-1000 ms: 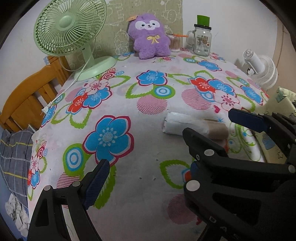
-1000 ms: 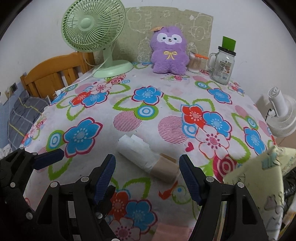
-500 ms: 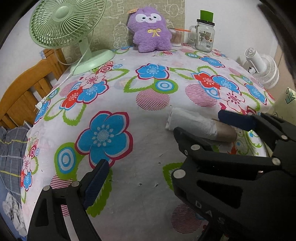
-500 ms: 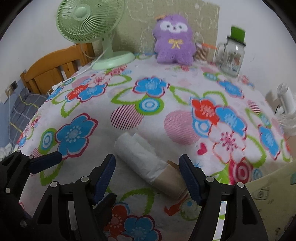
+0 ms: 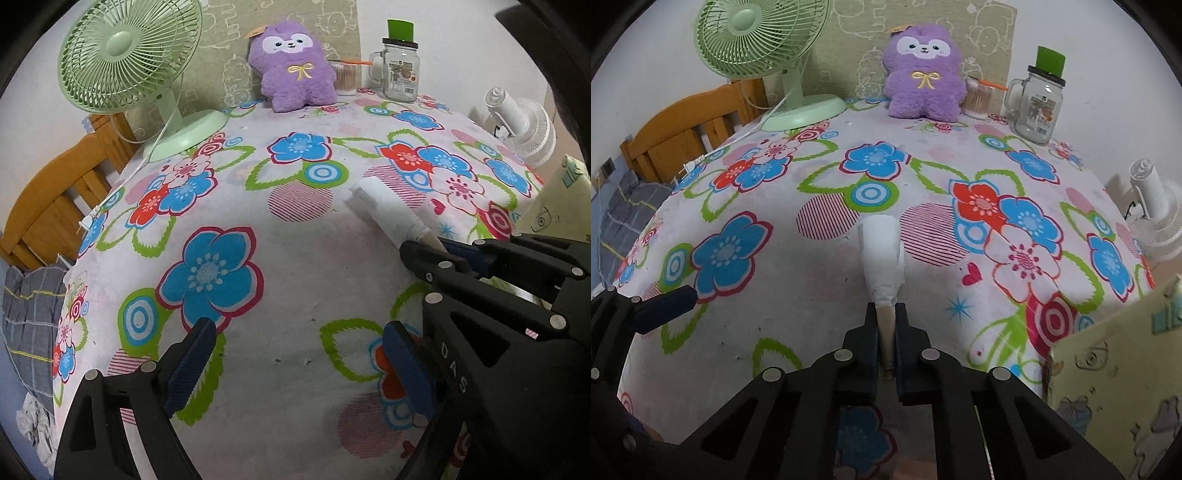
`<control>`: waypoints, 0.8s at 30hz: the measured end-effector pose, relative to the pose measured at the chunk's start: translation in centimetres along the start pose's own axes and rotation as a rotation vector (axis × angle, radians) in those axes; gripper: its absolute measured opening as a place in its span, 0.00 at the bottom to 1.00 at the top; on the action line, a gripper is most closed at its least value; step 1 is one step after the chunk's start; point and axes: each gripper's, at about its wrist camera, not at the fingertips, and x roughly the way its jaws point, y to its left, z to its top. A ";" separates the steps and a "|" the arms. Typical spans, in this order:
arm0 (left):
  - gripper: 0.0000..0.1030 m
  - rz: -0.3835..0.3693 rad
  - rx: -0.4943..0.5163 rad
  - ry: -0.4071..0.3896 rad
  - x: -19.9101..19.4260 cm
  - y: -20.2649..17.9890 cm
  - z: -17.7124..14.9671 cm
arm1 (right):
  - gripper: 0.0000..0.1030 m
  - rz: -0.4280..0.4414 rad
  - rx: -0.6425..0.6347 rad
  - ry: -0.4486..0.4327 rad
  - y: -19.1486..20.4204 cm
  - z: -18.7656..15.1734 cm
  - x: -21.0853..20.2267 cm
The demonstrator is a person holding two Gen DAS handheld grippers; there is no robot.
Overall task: Organize soft objects
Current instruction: 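Grasp the paper roll by its brown end with the right gripper, then hold the roll upright in right gripper while left gripper reaches the pink cloth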
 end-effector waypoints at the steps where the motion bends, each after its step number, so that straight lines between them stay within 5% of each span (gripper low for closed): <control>1: 0.90 -0.007 -0.002 -0.001 -0.2 -0.1 -0.1 | 0.08 -0.005 0.000 -0.004 0.0 -0.1 -0.3; 24: 0.90 -0.047 0.015 -0.076 -6.0 -3.8 -4.4 | 0.07 -0.044 0.026 -0.086 -0.6 -5.7 -8.6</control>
